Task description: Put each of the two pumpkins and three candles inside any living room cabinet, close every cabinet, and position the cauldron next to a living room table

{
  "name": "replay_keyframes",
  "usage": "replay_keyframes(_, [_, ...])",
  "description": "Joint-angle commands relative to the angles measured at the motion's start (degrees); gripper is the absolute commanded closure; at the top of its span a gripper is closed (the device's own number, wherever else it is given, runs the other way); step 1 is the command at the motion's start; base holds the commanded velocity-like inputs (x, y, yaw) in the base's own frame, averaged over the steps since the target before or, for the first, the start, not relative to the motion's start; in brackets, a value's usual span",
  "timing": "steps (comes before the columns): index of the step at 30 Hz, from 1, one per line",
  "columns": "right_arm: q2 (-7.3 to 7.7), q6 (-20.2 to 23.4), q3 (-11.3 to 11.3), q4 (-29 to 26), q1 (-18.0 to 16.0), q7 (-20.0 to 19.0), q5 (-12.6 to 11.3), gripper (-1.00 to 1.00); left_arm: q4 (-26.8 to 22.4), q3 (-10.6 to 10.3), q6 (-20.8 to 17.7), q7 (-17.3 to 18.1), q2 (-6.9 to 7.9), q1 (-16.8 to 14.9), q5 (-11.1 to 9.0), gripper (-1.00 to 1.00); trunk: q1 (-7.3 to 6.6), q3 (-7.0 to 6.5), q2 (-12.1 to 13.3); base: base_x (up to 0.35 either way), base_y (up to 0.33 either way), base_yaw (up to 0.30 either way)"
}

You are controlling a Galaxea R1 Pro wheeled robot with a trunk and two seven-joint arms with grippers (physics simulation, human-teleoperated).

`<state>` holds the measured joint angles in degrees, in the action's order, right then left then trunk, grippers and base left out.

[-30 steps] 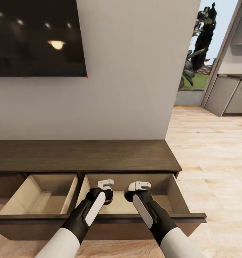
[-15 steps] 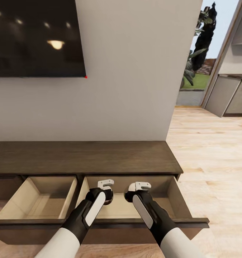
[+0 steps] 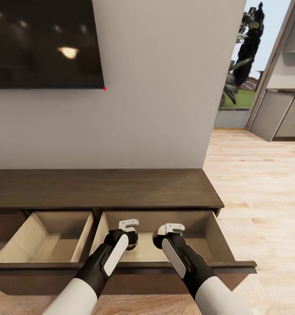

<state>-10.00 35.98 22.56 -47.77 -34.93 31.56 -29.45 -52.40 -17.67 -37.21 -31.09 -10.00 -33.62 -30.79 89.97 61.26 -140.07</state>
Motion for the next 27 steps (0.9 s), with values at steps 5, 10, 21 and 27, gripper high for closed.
replay_keyframes(5, [0.00,0.0,0.1,0.0,-0.1,0.5,-0.4,1.00,-0.1,-0.1,-0.1,-0.5,0.00,0.0,-0.5,1.00,1.09,0.95,-2.0,0.000,0.000,0.000])
replay_keyframes(10, [0.00,-0.1,0.1,0.0,-0.1,0.5,-0.4,1.00,-0.1,-0.1,-0.1,-0.5,0.00,0.0,-0.5,1.00,1.76,1.94,-3.2,0.000,0.000,0.000])
replay_keyframes(21, [0.00,-0.2,0.1,0.0,-0.1,0.5,-0.3,1.00,-0.1,-0.1,-0.1,-0.6,0.00,0.0,-0.5,1.00,1.99,3.94,-3.3,0.000,0.000,0.000])
replay_keyframes(27, [0.00,-0.2,0.1,0.0,-0.1,0.5,-0.3,1.00,-0.1,-0.1,-0.1,-0.6,0.00,0.0,-0.5,1.00,1.99,3.94,-3.3,0.005,0.000,0.000])
